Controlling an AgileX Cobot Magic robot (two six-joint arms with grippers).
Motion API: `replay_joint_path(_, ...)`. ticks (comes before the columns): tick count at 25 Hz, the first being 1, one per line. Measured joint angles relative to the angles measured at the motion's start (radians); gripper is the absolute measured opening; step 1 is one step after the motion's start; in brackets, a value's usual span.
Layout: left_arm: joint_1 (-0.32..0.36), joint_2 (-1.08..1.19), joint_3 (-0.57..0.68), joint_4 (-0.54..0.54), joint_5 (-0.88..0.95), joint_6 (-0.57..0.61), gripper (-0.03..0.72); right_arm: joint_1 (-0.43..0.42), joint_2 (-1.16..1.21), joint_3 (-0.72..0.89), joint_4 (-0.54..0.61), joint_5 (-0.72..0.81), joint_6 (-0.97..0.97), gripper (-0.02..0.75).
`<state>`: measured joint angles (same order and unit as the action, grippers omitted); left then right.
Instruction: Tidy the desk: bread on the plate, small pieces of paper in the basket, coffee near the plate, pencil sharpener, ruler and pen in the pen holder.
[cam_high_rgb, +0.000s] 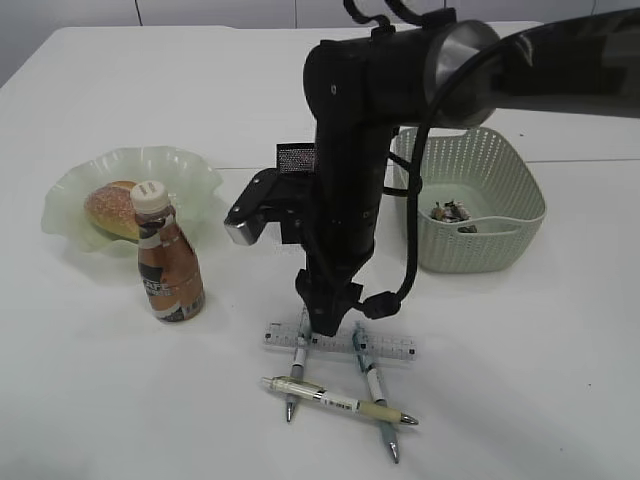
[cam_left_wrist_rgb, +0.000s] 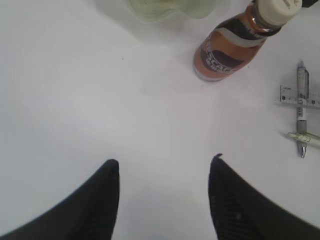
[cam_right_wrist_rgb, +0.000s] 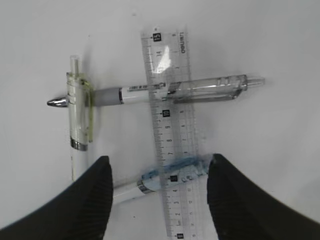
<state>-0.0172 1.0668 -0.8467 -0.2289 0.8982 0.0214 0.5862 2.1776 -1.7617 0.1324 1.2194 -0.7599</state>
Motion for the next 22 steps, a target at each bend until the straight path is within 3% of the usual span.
replay_joint_path(22,0.0,0.0,0.0,0.0,0.0,0.002,0.416,0.005,0.086,0.002,-0.035,-0.003,-0.01,0.44)
